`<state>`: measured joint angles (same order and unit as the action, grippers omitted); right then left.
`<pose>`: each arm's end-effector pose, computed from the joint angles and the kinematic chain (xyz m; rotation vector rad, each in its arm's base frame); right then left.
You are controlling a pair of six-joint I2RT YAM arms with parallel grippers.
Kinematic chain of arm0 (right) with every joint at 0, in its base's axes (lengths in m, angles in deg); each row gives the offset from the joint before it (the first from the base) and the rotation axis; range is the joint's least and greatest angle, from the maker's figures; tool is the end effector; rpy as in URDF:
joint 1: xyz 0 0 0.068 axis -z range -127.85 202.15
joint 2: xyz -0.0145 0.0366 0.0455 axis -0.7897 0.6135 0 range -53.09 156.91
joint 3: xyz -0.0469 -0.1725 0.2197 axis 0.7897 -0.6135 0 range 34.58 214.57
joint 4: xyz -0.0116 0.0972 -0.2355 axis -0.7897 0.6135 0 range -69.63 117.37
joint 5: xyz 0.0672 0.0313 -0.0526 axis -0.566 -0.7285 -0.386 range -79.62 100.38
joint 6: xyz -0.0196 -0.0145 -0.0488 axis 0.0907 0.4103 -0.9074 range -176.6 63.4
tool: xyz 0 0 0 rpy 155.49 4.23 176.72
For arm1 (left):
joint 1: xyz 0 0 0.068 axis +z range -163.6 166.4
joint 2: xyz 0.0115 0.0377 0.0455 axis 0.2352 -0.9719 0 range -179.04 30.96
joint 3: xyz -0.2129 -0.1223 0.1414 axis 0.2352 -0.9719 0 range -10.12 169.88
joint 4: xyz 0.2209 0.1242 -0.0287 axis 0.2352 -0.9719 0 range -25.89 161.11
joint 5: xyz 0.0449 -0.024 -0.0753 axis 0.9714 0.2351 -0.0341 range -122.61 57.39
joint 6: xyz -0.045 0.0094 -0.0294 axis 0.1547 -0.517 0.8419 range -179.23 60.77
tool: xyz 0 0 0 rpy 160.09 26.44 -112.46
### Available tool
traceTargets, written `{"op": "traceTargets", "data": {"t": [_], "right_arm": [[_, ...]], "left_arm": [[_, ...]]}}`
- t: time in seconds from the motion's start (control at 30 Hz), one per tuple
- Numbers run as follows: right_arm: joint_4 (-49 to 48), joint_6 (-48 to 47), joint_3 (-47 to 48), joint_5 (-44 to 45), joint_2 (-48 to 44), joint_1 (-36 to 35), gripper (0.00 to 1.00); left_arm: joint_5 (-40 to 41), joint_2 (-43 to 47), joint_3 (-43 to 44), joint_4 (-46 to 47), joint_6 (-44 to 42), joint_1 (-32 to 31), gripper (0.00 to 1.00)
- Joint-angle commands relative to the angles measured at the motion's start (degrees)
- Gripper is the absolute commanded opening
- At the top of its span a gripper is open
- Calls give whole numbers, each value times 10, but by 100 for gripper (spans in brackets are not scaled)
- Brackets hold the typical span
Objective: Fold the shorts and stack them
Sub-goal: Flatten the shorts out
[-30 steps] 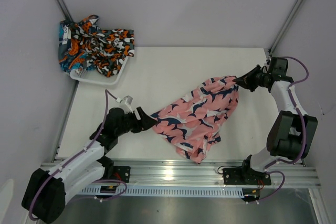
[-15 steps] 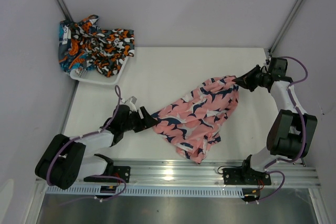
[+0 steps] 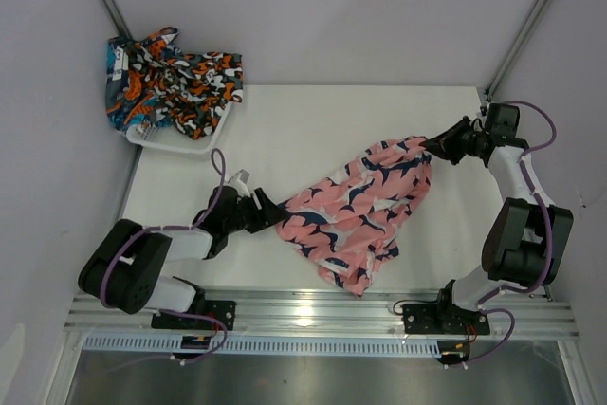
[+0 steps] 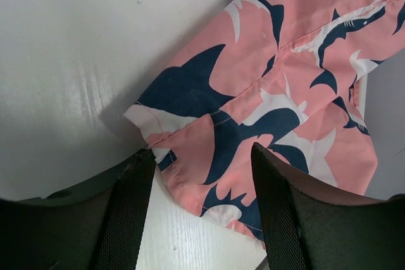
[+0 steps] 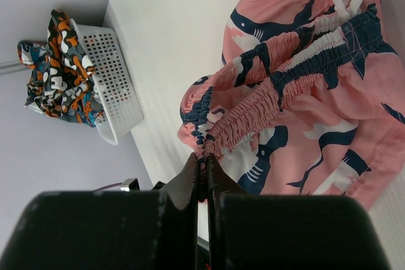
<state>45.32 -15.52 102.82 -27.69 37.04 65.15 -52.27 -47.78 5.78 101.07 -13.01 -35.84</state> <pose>0.3308 -0.0532 0.2802 0.7915 2.2642 1.0235 0.1985 -0.0944 0.1397 -0.2647 2.2864 -1.0297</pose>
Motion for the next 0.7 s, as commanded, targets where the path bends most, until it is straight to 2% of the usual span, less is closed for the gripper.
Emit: {"op": "traceTargets", "data": {"t": [0.0,0.27,0.37,0.4,0.43,0.47,0.53,0.67], "right_arm": [[-9,-4,0,-18,-7,1,0],[-10,0,0,-19,-10,1,0],[-7,-6,0,-17,-9,1,0],[-7,-6,0,-18,-9,1,0],[-8,-6,-1,-18,-10,1,0],[-8,-6,-2,-18,-10,1,0],[-9,-6,-3,-18,-11,1,0],[-6,-7,-7,-17,-14,1,0]], "left_arm": [[8,-19,18,20,6,4,65],[3,-62,33,55,23,4,49],[20,-57,30,65,28,4,36],[24,-55,31,68,29,4,27],[30,-46,29,73,30,4,23],[40,-41,27,77,30,4,12],[51,-31,25,94,34,4,2],[57,-15,41,114,33,4,0]]}}
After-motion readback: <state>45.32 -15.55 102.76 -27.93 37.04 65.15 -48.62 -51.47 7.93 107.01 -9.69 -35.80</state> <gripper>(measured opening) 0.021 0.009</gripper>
